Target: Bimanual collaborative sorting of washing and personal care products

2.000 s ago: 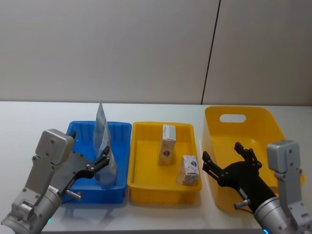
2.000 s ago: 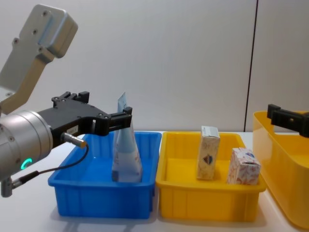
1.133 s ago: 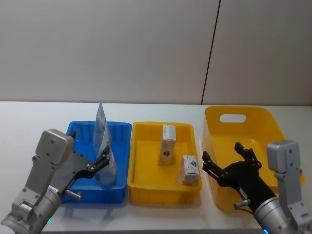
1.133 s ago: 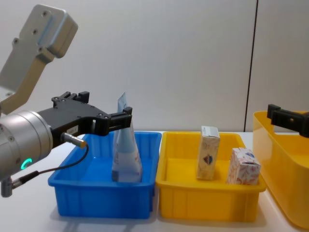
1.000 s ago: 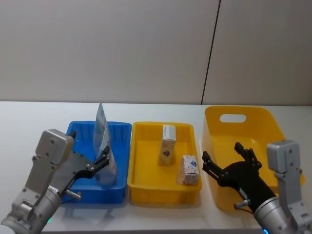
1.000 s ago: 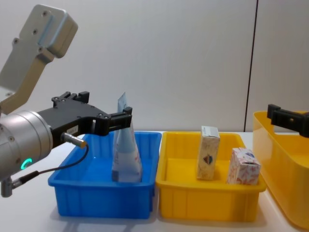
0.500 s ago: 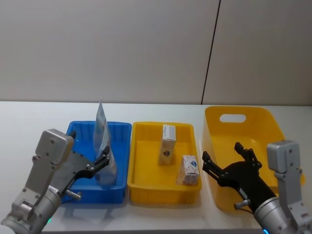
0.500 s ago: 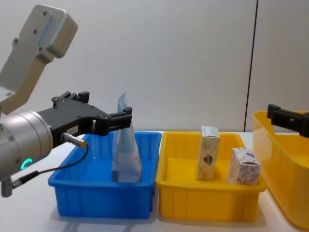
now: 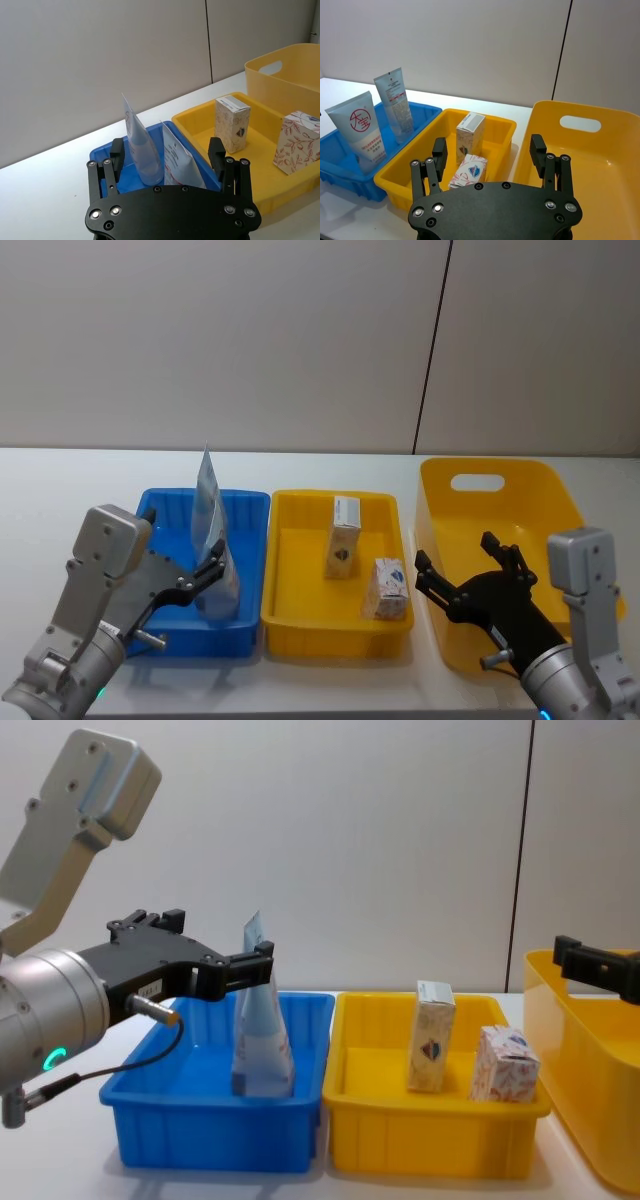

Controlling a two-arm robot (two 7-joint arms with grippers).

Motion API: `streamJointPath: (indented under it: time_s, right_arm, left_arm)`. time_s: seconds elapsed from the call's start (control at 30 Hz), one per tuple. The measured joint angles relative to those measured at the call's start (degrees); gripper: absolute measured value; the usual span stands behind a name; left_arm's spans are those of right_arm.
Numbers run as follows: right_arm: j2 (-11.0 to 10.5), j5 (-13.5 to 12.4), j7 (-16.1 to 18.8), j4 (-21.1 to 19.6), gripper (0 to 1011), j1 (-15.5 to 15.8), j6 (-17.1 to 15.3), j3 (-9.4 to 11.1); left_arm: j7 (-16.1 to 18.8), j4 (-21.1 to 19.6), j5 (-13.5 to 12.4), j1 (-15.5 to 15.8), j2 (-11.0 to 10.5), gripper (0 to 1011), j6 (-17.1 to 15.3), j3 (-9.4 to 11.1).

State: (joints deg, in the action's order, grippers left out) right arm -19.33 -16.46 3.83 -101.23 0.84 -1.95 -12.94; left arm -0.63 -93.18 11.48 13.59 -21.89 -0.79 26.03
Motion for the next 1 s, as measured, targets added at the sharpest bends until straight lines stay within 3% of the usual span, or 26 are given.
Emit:
streamJointPath:
  time_s: [0.3,0.5,1.0]
  right_arm:
    - [0.0,0.0,0.0,0.0,1003,0.0,0.0,0.0]
    - [0.0,0.0,0.0,0.0,1003,0.0,0.0,0.0]
    - [0.0,0.0,0.0,0.0,1003,0.0,0.0,0.0]
  left_arm:
    - [-0.6,-0.4,0.4,-0.3,-0.1,1001,0.0,-0.3]
    - [-0.7,-2.8,1.4,-2.3,-0.6,1001,-0.4,-1.4]
    - [-2.0,-7.0,4.1,-5.7,-1.2,1001,-4.9,-2.5]
